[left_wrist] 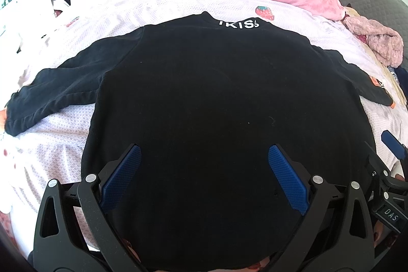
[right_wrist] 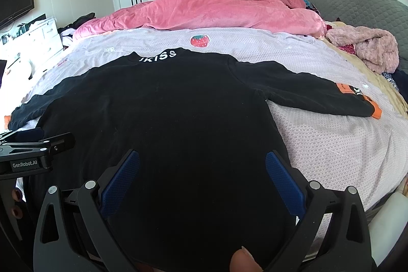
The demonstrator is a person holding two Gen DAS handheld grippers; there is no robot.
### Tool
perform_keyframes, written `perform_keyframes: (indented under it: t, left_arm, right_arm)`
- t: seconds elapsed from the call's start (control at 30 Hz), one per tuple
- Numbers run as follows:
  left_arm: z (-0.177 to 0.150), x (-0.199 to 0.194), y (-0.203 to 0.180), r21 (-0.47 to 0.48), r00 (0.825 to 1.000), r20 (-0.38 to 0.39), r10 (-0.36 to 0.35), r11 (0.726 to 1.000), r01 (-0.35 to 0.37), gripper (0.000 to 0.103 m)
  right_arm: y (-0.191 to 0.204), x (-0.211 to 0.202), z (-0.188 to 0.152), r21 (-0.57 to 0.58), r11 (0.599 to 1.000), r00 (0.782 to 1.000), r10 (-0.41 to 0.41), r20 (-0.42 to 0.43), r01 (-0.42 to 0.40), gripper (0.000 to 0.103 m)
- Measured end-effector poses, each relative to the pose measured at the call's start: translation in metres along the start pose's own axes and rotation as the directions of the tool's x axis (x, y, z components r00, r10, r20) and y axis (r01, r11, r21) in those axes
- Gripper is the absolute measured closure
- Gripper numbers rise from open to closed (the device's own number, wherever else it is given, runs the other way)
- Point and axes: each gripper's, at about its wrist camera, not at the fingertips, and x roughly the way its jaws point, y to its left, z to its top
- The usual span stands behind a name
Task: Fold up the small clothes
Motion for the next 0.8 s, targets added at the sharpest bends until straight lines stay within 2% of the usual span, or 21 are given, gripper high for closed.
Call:
perform_keyframes:
  t: [0.8]
  left_arm:
    - [0.01, 0.006, -0.028, 0.011, 1.0, 0.01, -0.006, 1.0, 0.006, 0.009]
  right_arm:
    - [-0.019, -0.001, 0.007, 0.047, 0.998, 0.999, -0.038, -0.003, 0.038, 0.004]
